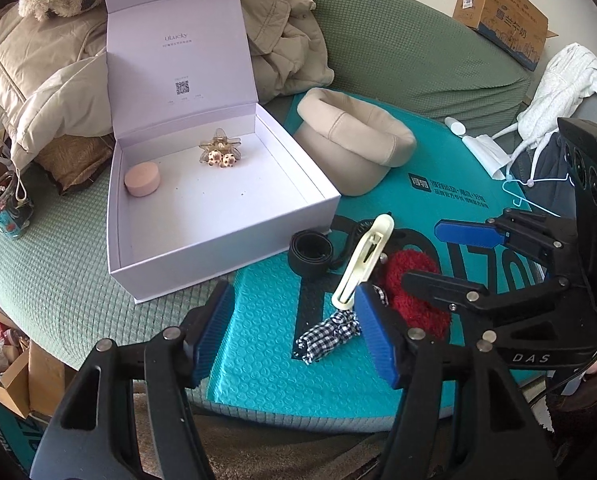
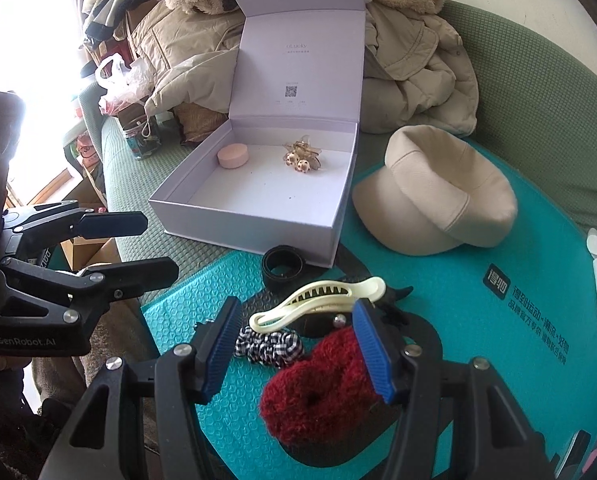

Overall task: Organize objects
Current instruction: 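Move left tool to the gingham scrunchie while right tool approaches the red fuzzy scrunchie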

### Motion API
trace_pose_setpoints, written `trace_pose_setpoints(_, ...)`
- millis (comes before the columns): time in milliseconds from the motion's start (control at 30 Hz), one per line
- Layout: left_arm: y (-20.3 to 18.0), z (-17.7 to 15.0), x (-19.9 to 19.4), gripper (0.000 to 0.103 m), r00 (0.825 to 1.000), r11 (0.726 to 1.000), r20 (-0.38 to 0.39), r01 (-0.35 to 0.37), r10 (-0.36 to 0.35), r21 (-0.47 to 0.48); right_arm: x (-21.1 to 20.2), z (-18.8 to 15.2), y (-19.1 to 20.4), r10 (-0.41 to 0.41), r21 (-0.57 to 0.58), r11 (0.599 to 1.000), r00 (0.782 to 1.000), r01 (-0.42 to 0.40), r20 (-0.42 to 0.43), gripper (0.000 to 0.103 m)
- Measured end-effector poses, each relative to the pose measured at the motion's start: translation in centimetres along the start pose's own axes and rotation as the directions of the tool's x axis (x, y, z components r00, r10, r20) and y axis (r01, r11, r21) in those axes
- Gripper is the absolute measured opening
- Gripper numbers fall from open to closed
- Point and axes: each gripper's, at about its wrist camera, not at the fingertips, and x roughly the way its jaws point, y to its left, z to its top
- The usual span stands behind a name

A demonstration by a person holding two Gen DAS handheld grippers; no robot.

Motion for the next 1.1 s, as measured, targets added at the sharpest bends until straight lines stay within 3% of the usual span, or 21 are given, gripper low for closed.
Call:
trace_pose_setpoints(400, -2.4, -2.2, 3.1, 0.062, 0.998, 0.995, -0.047, 0.046, -0.041, 0.094, 1.4, -2.8, -0.2, -0.053, -0.005, 0.999, 0.997, 0.053, -0.063, 0.066)
trace_pose_setpoints(633, -2.6, -2.8, 5.5, 0.062, 0.995, 0.993, -0.089, 0.057, -0.048, 0.102, 2.4, -4.1, -1.1, -0.085, 0.013, 0.996, 0.991, 0.086, -0.105, 0.066)
trace_pose_setpoints(1100, -1.9, -4.4, 9.3, 0.061, 0.98, 0.99, -0.145, 0.141, -0.136, 0.026, 4.0, -5.5, -3.8, 0.009, 0.162, 0.987, 0.989, 0.015, -0.149, 0.069)
